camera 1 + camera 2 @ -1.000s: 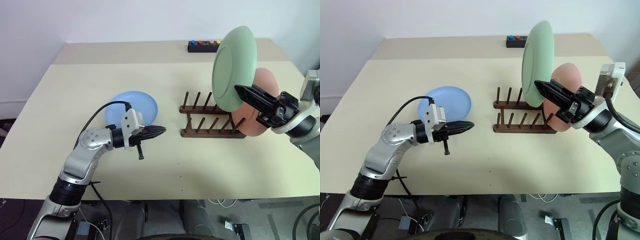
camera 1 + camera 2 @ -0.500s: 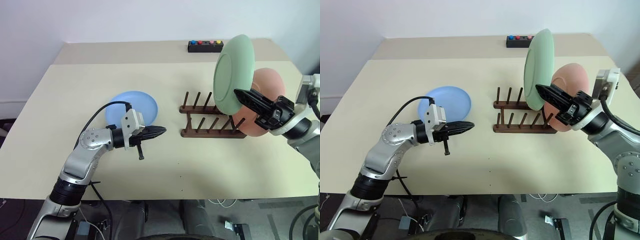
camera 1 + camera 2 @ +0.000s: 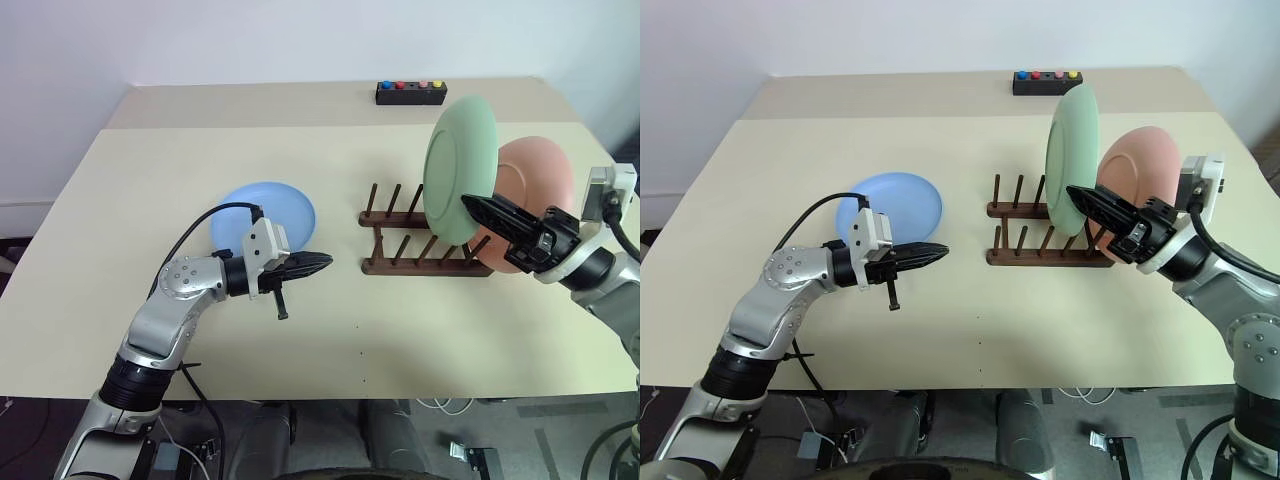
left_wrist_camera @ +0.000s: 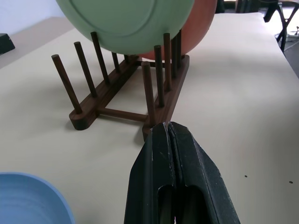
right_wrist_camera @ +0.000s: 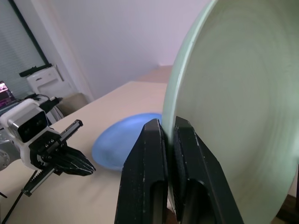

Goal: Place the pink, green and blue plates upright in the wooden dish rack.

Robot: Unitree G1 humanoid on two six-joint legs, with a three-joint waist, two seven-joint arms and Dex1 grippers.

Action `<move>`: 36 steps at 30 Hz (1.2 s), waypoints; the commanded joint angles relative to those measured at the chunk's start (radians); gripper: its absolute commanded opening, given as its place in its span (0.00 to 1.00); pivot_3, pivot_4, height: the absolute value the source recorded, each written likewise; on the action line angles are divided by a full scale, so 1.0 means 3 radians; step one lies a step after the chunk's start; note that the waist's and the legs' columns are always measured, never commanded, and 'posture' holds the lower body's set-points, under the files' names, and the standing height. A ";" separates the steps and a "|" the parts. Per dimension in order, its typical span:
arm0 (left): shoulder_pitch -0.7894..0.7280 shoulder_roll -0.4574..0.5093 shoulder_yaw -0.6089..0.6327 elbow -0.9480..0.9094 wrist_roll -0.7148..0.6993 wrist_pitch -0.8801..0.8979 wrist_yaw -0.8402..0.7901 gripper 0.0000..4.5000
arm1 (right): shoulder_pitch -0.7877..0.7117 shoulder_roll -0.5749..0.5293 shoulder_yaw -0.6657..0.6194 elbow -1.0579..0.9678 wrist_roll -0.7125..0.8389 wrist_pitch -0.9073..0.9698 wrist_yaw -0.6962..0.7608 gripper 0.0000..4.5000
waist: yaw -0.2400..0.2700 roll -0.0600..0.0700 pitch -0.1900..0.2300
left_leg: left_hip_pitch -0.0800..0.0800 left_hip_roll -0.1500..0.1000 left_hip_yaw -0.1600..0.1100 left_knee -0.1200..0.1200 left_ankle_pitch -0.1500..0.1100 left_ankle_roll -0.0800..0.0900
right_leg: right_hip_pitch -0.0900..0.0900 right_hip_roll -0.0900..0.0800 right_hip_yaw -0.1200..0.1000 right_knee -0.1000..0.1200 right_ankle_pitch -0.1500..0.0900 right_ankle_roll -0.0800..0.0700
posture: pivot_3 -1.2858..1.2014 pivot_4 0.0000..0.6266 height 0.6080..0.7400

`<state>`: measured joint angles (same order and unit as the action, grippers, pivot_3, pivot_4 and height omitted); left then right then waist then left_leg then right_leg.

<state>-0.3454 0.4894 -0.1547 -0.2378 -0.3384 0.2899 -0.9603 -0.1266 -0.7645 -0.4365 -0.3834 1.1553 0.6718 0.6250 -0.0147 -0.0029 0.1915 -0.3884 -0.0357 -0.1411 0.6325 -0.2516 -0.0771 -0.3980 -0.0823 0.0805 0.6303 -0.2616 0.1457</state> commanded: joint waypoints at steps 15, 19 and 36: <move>-0.0015 0.0007 -0.0003 -0.0105 -0.0025 -0.0033 -0.0007 0.00 | 0.0068 -0.0024 -0.0177 -0.0144 -0.0056 -0.0067 0.0038 0.99 | 0.0002 0.0000 0.0000 | 0.0000 0.0000 0.0000 0.0000 0.0000 0.0000 | 0.0000 0.0000 0.0000 0.0000 0.0000 0.0000 | 0.52 0.24 1.00; -0.0012 0.0007 -0.0003 -0.0111 -0.0029 -0.0029 -0.0008 0.00 | 0.0052 -0.0061 -0.0239 -0.0212 -0.0153 -0.0117 0.0027 0.99 | 0.0000 0.0000 0.0000 | 0.0000 0.0000 0.0000 0.0000 0.0000 0.0000 | 0.0000 0.0000 0.0000 0.0000 0.0000 0.0000 | 0.52 0.24 1.00; -0.0075 0.0087 0.0284 -0.0054 -0.0179 0.0158 0.0109 0.06 | 0.0031 -0.0586 -0.0409 -0.0545 -0.0906 -0.0415 0.0351 1.00 | 0.0002 -0.0002 0.0001 | -0.0001 0.0000 0.0001 0.0000 0.0000 0.0000 | -0.0001 0.0000 -0.0001 -0.0001 0.0000 0.0000 | 0.52 0.24 1.00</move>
<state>-0.3563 0.5102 -0.1040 -0.2374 -0.3688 0.3322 -0.9367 -0.1121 -0.9214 -0.5158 -0.5251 0.9053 0.5790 0.7132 -0.0141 -0.0034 0.1918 -0.3887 -0.0356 -0.1409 0.6325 -0.2516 -0.0771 -0.3983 -0.0822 0.0804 0.6300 -0.2617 0.1458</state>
